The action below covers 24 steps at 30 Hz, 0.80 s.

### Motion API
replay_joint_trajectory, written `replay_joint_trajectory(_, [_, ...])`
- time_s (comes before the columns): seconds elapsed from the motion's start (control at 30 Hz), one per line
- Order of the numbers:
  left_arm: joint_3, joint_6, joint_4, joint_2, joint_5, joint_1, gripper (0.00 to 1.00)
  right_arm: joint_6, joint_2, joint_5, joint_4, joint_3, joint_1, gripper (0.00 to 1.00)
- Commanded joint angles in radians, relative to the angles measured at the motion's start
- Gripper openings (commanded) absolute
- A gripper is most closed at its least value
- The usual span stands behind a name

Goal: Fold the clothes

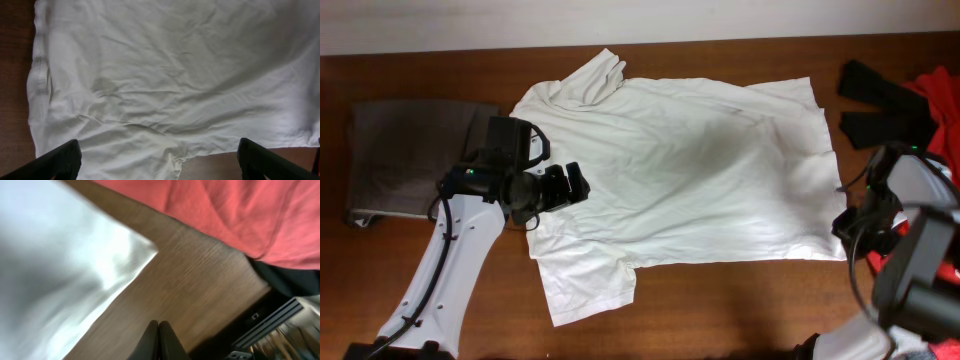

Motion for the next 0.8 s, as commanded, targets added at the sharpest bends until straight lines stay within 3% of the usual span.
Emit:
replay_joint_trajectory(0.0, [0.002,0.005,0.002,0.002,-0.006,0.000,0.99,-0.080,-0.152,-0.082,-0.012,0.069,0.026,0.04])
replay_joint_trajectory(0.07, [0.002,0.005,0.002,0.002,-0.006,0.000,0.99,-0.098,-0.209,-0.106,-0.026,0.108,0.026,0.10])
replay_joint_trajectory(0.27, [0.002,0.005,0.002,0.002,-0.006,0.000,0.99,-0.097,-0.303,-0.105,-0.027,0.164,0.026,0.62])
replay_joint_trajectory(0.3, [0.002,0.005,0.002,0.002,-0.006,0.000,0.99,-0.097,-0.308,-0.105,-0.025,0.165,0.026,0.75])
replay_joint_trajectory(0.4, [0.002,0.005,0.002,0.002,-0.006,0.000,0.99,-0.097,-0.311,-0.109,-0.025,0.165,0.026,0.99])
replay_joint_trajectory(0.77, [0.002,0.009,0.070,0.003,-0.012,0.000,0.99,-0.097,-0.310,-0.108,-0.024,0.164,0.025,0.99])
